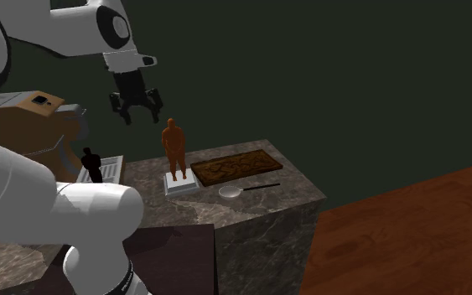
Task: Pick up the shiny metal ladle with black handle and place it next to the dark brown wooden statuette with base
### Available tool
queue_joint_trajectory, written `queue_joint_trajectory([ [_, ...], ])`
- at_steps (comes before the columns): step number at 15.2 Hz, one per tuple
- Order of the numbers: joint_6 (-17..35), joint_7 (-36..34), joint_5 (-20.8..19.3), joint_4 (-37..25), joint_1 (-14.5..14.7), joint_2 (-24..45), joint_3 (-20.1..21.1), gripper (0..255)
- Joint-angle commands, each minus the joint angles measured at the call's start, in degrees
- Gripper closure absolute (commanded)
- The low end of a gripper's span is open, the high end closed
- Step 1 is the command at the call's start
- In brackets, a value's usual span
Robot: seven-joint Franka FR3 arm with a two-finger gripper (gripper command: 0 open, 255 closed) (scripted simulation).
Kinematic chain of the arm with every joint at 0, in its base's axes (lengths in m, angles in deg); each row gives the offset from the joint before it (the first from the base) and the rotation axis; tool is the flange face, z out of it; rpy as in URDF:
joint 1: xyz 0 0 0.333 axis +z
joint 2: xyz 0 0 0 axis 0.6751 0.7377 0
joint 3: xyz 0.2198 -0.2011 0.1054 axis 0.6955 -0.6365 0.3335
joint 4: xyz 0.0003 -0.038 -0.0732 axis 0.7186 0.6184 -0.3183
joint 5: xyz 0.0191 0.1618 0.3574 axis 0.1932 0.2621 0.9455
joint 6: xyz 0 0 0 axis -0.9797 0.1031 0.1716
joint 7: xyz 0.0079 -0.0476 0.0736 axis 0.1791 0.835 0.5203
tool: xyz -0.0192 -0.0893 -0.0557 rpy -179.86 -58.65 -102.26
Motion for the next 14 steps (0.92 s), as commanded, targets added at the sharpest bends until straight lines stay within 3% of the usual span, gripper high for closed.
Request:
queue_joint_trajectory([
  [1,3.98,-1.59,-0.39,0.56,-1.48,2.73,-0.92,0],
  [14,27.55,-10.78,-1.09,0.95,-9.63,22.38,-7.31,0],
])
